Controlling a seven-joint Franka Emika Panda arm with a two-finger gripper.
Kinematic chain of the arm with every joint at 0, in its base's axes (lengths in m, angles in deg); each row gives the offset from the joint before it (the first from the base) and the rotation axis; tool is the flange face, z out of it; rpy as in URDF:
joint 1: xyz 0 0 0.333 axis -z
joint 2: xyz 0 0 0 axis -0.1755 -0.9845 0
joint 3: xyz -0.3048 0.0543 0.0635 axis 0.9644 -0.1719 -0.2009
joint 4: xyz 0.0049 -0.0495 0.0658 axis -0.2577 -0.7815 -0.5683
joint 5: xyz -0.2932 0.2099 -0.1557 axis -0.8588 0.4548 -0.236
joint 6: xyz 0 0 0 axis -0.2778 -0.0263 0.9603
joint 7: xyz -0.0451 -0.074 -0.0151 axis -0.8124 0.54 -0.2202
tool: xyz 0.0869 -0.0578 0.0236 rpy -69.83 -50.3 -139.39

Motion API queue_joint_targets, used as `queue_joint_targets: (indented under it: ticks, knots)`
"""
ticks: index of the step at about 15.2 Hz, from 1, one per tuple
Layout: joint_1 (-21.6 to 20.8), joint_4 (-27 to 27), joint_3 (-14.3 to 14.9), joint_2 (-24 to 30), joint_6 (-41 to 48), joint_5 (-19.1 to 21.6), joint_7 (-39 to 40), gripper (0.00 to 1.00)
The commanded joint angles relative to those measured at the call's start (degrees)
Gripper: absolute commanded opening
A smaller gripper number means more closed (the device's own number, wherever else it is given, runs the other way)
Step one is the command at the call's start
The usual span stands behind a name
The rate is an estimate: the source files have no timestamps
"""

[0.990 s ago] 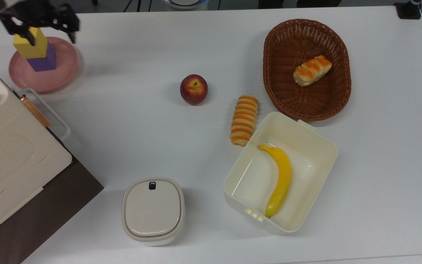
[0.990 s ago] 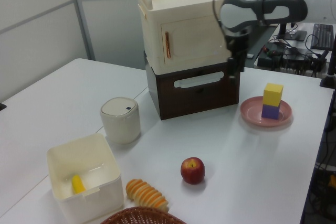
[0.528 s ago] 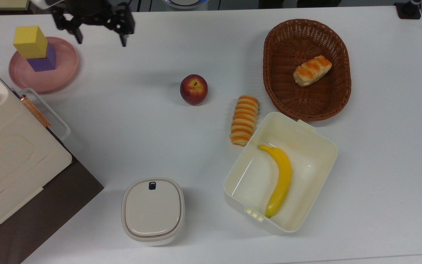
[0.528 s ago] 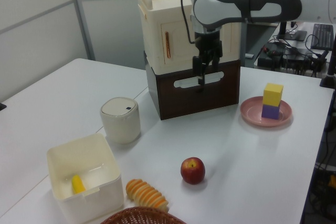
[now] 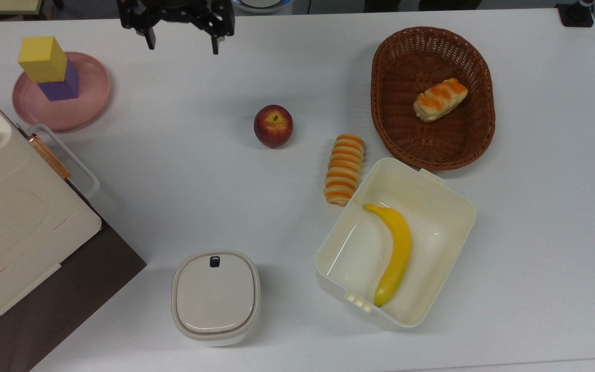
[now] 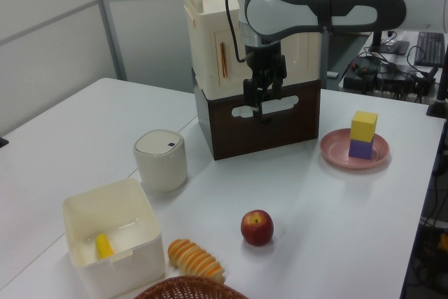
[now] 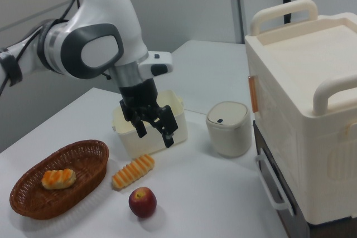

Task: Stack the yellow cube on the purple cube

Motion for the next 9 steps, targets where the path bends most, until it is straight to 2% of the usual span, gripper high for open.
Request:
queue_joint_targets:
  ticks: [1,4,8,9]
  knots:
    - [-5.42,-0.61,4.15,2.38,1.42,1.64,-0.94,1.00]
    - [-6.73,-0.61,4.42,2.48,1.42,1.64,-3.67,1.00]
    - [-11.04,-0.61,8.98,2.48,1.33,1.73,-3.67,1.00]
    - [-11.13,-0.70,9.08,2.48,1.33,1.82,-3.67,1.00]
